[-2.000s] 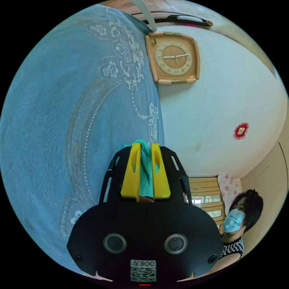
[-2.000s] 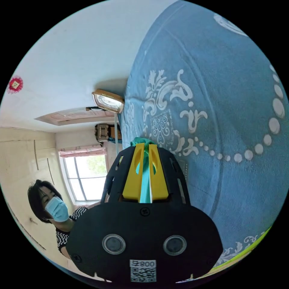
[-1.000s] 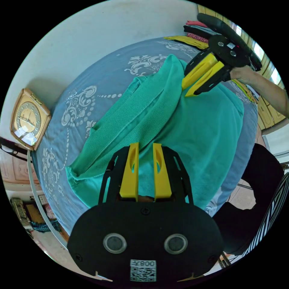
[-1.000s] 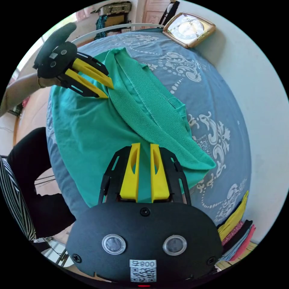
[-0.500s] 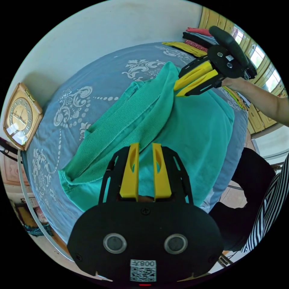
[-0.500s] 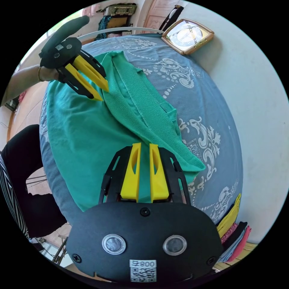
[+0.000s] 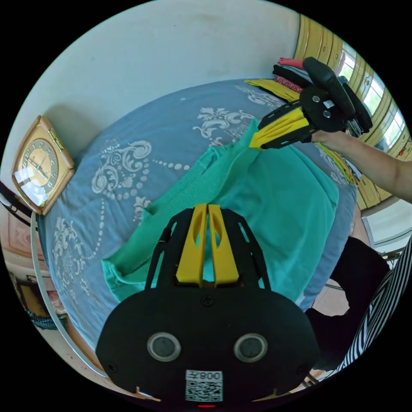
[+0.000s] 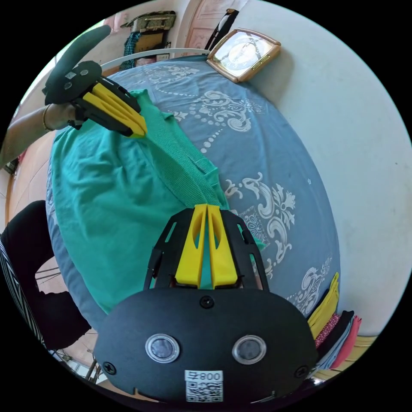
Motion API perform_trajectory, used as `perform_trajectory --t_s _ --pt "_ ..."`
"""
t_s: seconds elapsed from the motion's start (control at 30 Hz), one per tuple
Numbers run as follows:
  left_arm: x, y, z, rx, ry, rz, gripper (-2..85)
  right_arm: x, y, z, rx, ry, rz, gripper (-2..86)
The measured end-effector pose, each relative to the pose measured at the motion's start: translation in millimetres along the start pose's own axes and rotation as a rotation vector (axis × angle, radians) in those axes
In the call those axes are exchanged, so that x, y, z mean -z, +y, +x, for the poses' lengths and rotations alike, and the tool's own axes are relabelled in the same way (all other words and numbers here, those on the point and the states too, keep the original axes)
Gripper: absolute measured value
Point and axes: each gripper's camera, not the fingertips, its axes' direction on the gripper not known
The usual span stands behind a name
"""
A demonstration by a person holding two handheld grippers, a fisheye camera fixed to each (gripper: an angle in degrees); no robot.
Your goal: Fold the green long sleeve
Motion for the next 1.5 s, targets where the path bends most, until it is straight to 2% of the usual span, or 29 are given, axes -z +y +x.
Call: perform_trajectory --t_s 0.13,0.23,0.4,0.57,0.67,0.8,1.03,1.13,1.3,1.4,1.5 --pt "-4.0 -17.4 -31.4 0.046 -0.061 -0.007 1.7 0.3 8.3 49.1 -0.112 -0.056 0.01 1.0" --pt "0.5 -3.4 -65.1 0.207 -0.045 0.036 3.4 11.4 39.4 84.4 -0.233 -0.098 0.054 3.7" --pt "49.6 85.2 -108.5 0.409 0.085 0.216 7.5 16.0 113.9 125.0 -0.43 -0.098 0.077 6.4" --pt "69.9 150.3 -143.8 0.58 -0.029 0.148 8.9 -5.8 154.1 167.1 -0.574 -0.232 0.076 8.2" --pt "72.2 163.9 -165.5 0.654 -0.075 0.129 8.5 -16.0 153.3 182.8 -0.6 -0.222 0.059 8.0" --pt "59.7 161.6 -192.8 0.739 -0.041 0.073 3.7 -35.2 154.6 198.2 -0.616 -0.23 -0.016 5.5" --pt "111.7 164.3 -206.1 0.736 -0.095 0.191 1.2 -8.2 188.8 223.9 -0.628 -0.252 0.093 1.6" --pt "121.7 154.3 -208.9 0.656 -0.076 0.211 2.1 -22.7 195.4 237.3 -0.657 -0.287 0.061 1.3" --pt "94.0 120.5 -192.9 0.451 -0.025 0.074 7.2 -32.3 201.7 244.4 -0.685 -0.294 0.056 1.1" --pt "89.5 109.5 -189.4 0.429 -0.11 0.023 3.9 -29.4 209.6 250.2 -0.688 -0.31 0.069 1.1" --pt "107.6 103.9 -196.1 0.461 -0.121 0.083 2.5 -13.8 217.0 254.0 -0.682 -0.327 0.125 1.1"
